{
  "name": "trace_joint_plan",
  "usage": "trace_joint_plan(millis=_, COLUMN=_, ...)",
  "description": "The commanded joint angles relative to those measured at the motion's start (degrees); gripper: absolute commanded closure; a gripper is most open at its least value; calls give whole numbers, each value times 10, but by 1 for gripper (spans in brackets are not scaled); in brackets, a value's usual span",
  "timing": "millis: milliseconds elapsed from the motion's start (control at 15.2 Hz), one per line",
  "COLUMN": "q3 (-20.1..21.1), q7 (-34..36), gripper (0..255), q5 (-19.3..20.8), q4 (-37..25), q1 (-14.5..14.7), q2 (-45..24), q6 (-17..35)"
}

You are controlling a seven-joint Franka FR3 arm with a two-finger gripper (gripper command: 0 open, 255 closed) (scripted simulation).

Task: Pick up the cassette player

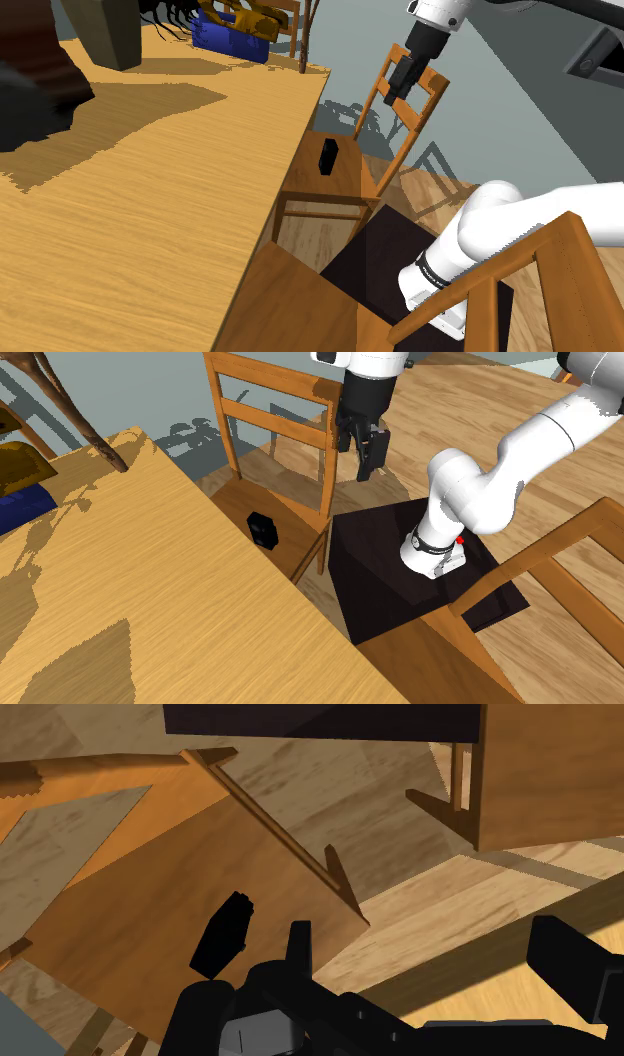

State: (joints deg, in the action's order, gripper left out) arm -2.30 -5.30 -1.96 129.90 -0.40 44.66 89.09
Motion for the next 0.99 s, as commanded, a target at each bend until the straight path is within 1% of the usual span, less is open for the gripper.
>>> trace_joint_plan(millis=0, q3=0, q7=0, gripper=0, q5=0, q4=0, q1=0, q2=0, q6=0)
trace_joint_plan(millis=462, q3=-28, q7=-40, gripper=0, q5=26, q4=64, q1=-10, q2=-66, q6=128)
trace_joint_plan(millis=924, q3=-59, q7=-77, gripper=0, q5=45, q4=91, q1=-18, q2=-168, q6=257)
